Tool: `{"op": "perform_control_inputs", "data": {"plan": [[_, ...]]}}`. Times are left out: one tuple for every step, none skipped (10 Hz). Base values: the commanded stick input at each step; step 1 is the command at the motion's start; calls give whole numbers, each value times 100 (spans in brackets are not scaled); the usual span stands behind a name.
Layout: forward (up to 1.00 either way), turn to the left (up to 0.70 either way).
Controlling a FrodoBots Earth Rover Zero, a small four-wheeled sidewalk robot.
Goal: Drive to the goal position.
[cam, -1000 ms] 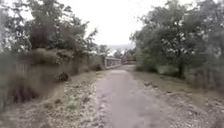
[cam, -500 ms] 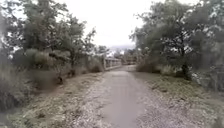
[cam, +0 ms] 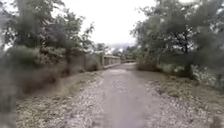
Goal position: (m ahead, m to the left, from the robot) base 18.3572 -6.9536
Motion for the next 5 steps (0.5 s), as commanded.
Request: {"op": "perform_control_inputs", "data": {"plan": [[70,-3],[70,0],[70,0],[70,0],[70,0]]}}
